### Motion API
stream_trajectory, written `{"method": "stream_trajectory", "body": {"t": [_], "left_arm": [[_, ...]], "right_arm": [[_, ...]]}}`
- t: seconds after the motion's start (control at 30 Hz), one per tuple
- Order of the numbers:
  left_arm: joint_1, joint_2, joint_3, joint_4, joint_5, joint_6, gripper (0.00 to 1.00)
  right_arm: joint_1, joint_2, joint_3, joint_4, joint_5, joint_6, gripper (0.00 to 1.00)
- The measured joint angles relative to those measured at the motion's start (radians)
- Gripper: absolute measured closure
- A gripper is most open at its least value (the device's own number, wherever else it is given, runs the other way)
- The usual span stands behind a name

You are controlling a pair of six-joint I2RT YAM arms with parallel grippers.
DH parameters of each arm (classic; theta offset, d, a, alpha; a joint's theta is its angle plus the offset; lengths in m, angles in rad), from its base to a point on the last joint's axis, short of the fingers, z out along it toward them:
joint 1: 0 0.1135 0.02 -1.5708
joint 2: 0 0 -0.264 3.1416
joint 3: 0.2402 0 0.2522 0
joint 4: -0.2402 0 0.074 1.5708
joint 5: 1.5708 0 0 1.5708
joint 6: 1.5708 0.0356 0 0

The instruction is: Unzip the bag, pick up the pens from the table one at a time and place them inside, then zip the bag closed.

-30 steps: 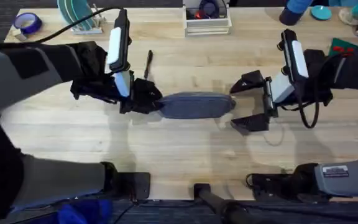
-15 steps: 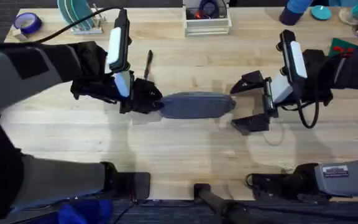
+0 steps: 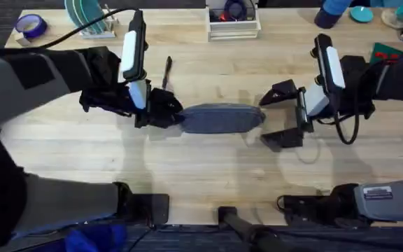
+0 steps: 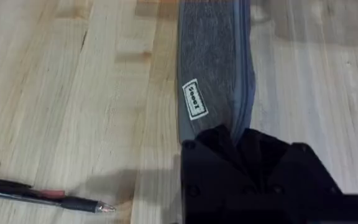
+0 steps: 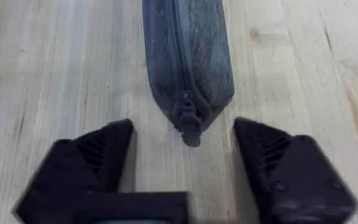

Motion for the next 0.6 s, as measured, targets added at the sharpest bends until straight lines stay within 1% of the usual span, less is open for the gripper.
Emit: {"method": "stream_trajectory", "body": {"t": [0.07,0.13,0.2,0.23,0.27,0.3,0.6], "left_arm": [[0.0,0.0,0.0,0.0,0.0,0.0,0.959],[0.0,0.0,0.0,0.0,0.0,0.0,0.959],[0.0,0.0,0.0,0.0,0.0,0.0,0.959],[0.0,0.0,0.0,0.0,0.0,0.0,0.959],[0.0,0.0,0.0,0.0,0.0,0.0,0.959],[0.0,0.0,0.0,0.0,0.0,0.0,0.959],[0.0,0.0,0.0,0.0,0.0,0.0,0.959]], "right_arm": [[0.0,0.0,0.0,0.0,0.0,0.003,0.242],[0.0,0.0,0.0,0.0,0.0,0.004,0.545],[0.0,0.0,0.0,0.0,0.0,0.004,0.82],[0.0,0.0,0.0,-0.001,0.0,0.006,0.93],[0.0,0.0,0.0,-0.001,0.001,0.005,0.958],[0.0,0.0,0.0,-0.001,0.001,0.004,0.965],[0.0,0.0,0.0,-0.001,0.001,0.004,0.97]]}}
